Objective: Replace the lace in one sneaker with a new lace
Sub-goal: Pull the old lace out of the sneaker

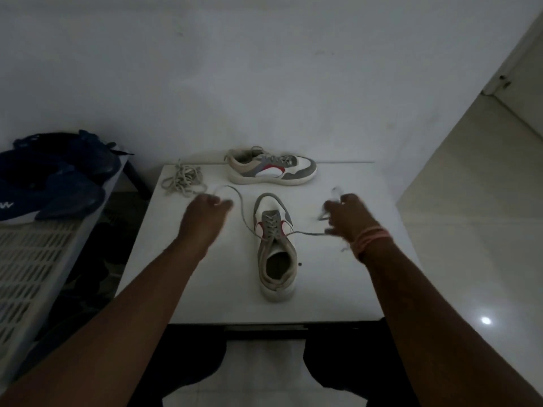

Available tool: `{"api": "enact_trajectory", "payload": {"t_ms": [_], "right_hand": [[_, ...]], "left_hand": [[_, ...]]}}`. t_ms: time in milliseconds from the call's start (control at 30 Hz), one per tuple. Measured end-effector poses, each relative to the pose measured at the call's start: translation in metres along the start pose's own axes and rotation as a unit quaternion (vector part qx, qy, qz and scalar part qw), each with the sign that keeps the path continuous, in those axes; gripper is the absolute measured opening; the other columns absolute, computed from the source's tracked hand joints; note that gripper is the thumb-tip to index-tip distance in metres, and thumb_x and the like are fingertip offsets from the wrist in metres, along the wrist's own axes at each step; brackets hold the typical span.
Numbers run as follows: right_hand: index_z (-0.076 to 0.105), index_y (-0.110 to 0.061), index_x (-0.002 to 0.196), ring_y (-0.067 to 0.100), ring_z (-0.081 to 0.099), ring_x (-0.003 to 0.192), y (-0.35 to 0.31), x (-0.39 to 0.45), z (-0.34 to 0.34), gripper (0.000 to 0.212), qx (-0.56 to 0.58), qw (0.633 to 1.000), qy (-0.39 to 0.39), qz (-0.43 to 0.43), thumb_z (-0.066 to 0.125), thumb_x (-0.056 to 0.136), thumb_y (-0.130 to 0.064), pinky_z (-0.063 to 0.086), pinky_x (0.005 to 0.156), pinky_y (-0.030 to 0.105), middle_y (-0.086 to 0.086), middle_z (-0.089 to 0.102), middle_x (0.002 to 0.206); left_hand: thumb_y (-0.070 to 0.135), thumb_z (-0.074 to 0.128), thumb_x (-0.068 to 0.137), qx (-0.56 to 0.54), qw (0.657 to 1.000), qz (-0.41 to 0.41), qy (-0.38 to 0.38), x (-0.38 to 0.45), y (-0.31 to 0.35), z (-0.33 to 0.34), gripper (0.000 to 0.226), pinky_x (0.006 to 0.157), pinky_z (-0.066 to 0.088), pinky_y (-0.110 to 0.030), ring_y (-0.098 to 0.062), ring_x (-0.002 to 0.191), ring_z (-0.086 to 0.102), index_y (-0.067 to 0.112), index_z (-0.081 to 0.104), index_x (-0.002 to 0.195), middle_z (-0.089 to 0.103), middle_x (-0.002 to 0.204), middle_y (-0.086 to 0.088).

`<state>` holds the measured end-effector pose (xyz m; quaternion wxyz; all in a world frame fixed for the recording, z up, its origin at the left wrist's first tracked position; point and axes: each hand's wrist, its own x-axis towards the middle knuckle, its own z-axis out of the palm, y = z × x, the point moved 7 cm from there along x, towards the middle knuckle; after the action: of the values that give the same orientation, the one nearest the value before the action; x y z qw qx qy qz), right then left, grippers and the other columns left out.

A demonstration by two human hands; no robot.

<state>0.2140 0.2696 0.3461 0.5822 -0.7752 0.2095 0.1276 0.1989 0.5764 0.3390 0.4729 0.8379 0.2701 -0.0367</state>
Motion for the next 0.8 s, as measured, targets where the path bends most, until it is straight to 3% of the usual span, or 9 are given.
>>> {"api": "enact_trajectory", "payload": {"t_ms": [67,100,167,233,300,433,567,733,800], "right_hand": [[0.046,-0.006,0.13,0.032,0.061,0.105,0.005,-0.009,0.024,0.053,-0.263,0.963,-0.032,-0.055,0.067,0.087,-0.028,0.049,0.092,0.04,0.019,0.057,0.123],[0.042,-0.007,0.136,0.034,0.057,0.116,0.005,-0.017,0.036,0.064,-0.327,0.941,-0.036,-0.082,0.071,0.086,-0.033,0.046,0.094,0.036,0.019,0.052,0.131],[0.044,-0.01,0.135,0.032,0.057,0.115,0.006,-0.028,0.059,0.061,-0.373,0.917,-0.039,-0.136,0.072,0.087,-0.037,0.046,0.09,0.033,0.015,0.051,0.13],[0.052,-0.013,0.124,0.028,0.062,0.104,0.01,-0.031,0.078,0.039,-0.406,0.895,-0.041,-0.181,0.064,0.093,-0.032,0.045,0.08,0.03,0.011,0.062,0.118],[0.057,-0.014,0.117,0.027,0.065,0.099,0.011,-0.031,0.084,0.025,-0.417,0.885,-0.023,-0.206,0.057,0.096,-0.027,0.044,0.076,0.03,0.008,0.068,0.109],[0.063,-0.021,0.108,0.026,0.067,0.093,0.012,-0.028,0.084,0.016,-0.394,0.89,-0.004,-0.23,0.057,0.096,-0.029,0.054,0.081,0.036,0.002,0.072,0.1],[0.065,-0.024,0.105,0.02,0.067,0.089,0.019,-0.02,0.074,0.017,-0.351,0.911,-0.001,-0.216,0.064,0.092,-0.035,0.054,0.083,0.036,-0.003,0.072,0.096],[0.059,-0.027,0.096,0.01,0.062,0.085,0.028,-0.01,0.049,0.026,-0.264,0.951,-0.015,-0.163,0.079,0.08,-0.035,0.056,0.077,0.033,-0.01,0.063,0.093],[0.058,-0.025,0.089,0.012,0.061,0.086,0.028,-0.016,0.054,0.023,-0.274,0.944,-0.017,-0.181,0.078,0.081,-0.031,0.051,0.074,0.029,-0.009,0.062,0.092]], "left_hand": [[0.067,0.064,0.084,0.282,0.959,0.023,-0.006,-0.016,0.0,0.022,0.092,0.111,0.036,-0.047,-0.038,0.14,0.036,0.01,0.035,0.151,0.037,0.153,-0.02],[0.071,0.064,0.081,0.34,0.938,0.069,-0.007,-0.026,0.005,0.034,0.099,0.112,0.035,-0.048,-0.038,0.141,0.033,0.012,0.032,0.153,0.033,0.154,-0.02],[0.064,0.07,0.079,0.31,0.93,0.191,-0.041,-0.04,0.014,0.06,0.078,0.097,0.047,-0.041,-0.031,0.123,0.052,0.017,0.05,0.138,0.051,0.135,-0.013],[0.047,0.07,0.086,0.253,0.93,0.253,-0.085,-0.049,0.015,0.076,0.047,0.084,0.051,-0.035,-0.024,0.104,0.063,0.02,0.059,0.122,0.061,0.116,-0.006],[0.042,0.068,0.088,0.24,0.933,0.251,-0.093,-0.05,0.013,0.079,0.04,0.082,0.053,-0.036,-0.026,0.1,0.065,0.021,0.058,0.121,0.062,0.112,-0.005],[0.044,0.07,0.087,0.246,0.933,0.252,-0.075,-0.049,0.015,0.078,0.056,0.082,0.051,-0.037,-0.031,0.1,0.065,0.025,0.047,0.134,0.056,0.121,-0.009],[0.02,0.062,0.091,0.274,0.913,0.287,-0.1,-0.049,0.017,0.083,0.053,0.079,0.047,-0.037,-0.036,0.099,0.063,0.027,0.041,0.139,0.048,0.117,-0.011],[0.018,0.063,0.09,0.248,0.922,0.259,-0.149,-0.043,0.01,0.078,0.049,0.074,0.038,-0.029,-0.031,0.098,0.06,0.034,0.045,0.133,0.045,0.112,-0.007],[0.016,0.061,0.092,0.261,0.91,0.279,-0.162,-0.048,0.012,0.079,0.048,0.076,0.042,-0.028,-0.029,0.102,0.061,0.035,0.048,0.133,0.048,0.119,-0.008]]}}
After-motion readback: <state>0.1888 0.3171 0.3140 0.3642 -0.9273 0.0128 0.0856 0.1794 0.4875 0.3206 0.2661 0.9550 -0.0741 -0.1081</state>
